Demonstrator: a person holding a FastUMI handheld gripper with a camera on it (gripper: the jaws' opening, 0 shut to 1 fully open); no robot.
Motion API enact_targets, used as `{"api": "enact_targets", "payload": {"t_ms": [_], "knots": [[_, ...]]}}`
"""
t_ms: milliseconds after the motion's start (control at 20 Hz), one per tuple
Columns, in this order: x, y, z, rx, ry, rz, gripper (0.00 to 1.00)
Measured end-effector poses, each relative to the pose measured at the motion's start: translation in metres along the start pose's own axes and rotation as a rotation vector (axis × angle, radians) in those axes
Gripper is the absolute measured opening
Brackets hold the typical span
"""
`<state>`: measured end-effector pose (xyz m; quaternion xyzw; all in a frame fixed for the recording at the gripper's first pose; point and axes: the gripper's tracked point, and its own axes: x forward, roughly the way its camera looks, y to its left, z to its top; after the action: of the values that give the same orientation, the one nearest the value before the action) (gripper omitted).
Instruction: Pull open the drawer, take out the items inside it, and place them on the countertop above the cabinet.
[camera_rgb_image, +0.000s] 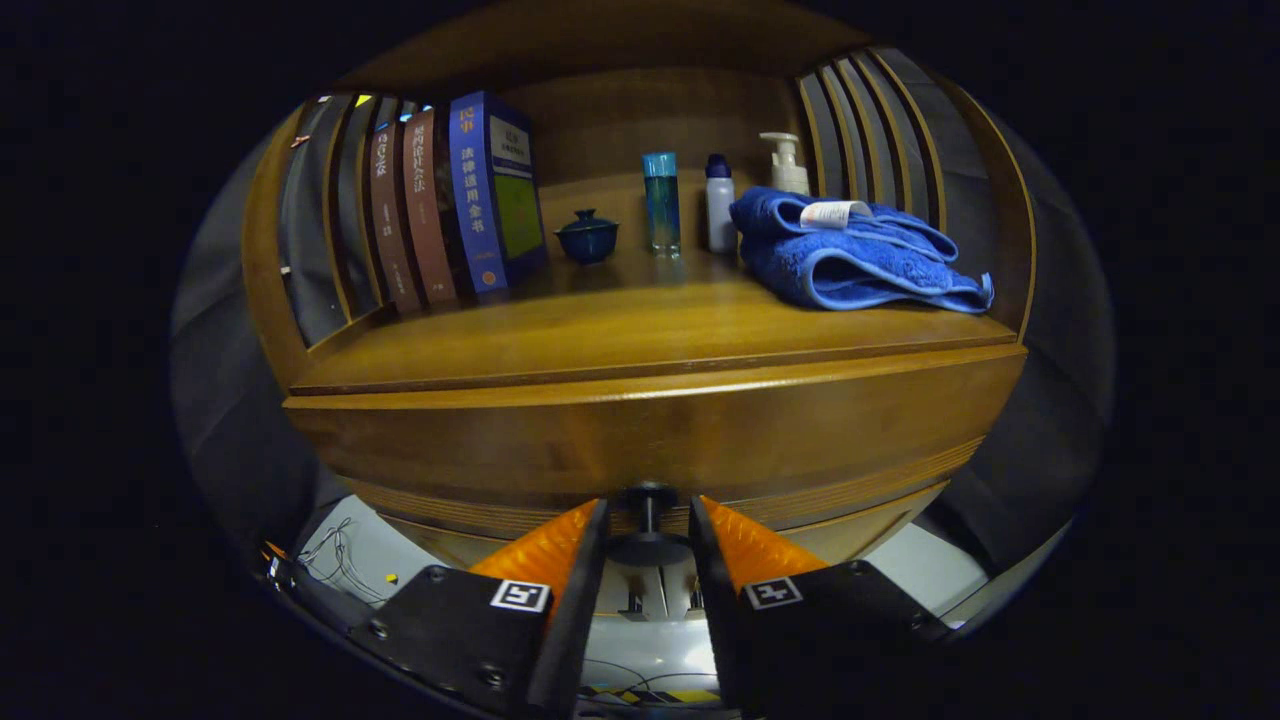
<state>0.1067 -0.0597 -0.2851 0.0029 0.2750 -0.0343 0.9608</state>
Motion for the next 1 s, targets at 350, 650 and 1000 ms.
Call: {"api": "enact_targets", "payload": {"t_ms": [350,650,1000], "knots": [[0.004,-0.001,-0.005,0.030,-0.005,0.022,0.43],[0.003,-0.001,-0.006,0.003,0.012,0.022,0.33],[-0.015,0.000,-0.016,-0.019,0.042,0.024,0.33]]}}
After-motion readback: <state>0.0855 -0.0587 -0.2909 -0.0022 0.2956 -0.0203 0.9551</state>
